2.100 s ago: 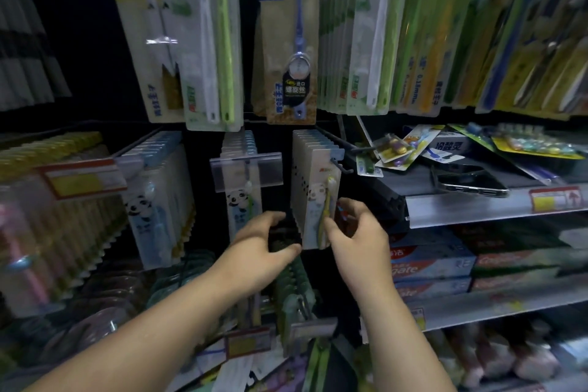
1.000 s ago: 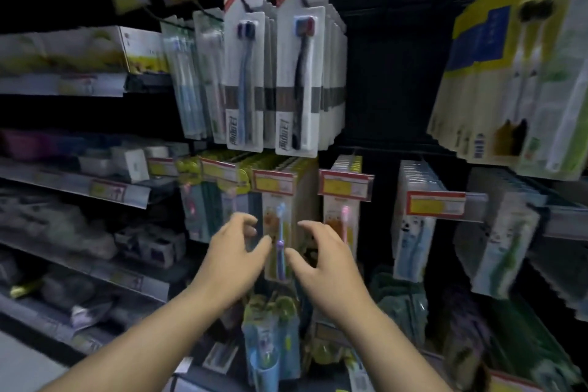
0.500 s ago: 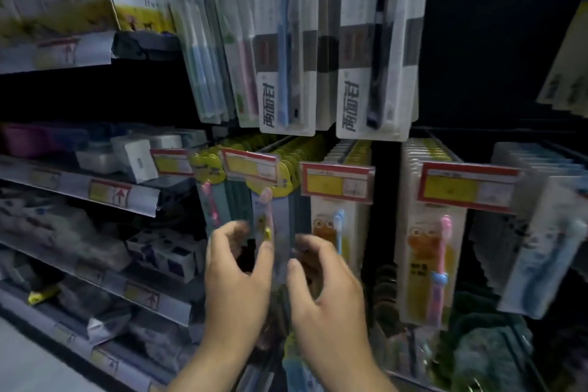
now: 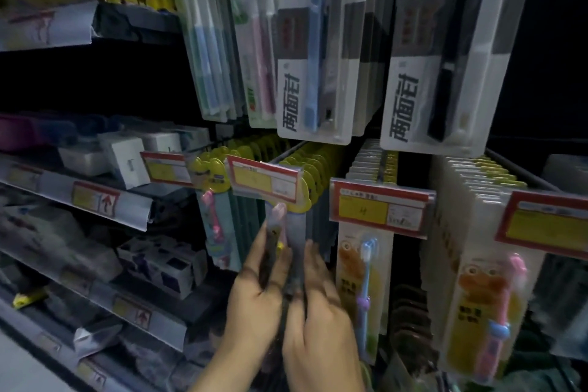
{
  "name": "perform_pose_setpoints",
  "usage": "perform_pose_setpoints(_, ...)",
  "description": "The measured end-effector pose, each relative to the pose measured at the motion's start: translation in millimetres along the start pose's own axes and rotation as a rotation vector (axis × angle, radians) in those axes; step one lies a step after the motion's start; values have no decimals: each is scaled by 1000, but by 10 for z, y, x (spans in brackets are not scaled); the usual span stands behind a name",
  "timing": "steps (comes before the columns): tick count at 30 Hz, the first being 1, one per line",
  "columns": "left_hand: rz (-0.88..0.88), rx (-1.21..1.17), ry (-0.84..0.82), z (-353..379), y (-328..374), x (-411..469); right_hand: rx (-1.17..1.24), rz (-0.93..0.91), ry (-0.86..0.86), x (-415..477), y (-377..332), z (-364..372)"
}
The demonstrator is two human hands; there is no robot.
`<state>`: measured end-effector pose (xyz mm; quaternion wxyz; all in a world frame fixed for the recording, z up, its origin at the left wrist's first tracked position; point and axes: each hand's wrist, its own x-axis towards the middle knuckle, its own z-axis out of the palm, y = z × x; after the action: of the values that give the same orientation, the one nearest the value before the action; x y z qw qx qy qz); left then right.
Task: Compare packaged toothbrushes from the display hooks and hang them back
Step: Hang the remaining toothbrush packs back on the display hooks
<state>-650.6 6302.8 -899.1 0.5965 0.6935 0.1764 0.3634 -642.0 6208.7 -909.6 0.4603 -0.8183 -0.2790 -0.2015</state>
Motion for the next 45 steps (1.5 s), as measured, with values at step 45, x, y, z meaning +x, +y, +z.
perform_pose_setpoints(45, 526, 1313, -319, -767, 2125, -1089, -548, -347, -532, 13, -929, -2339)
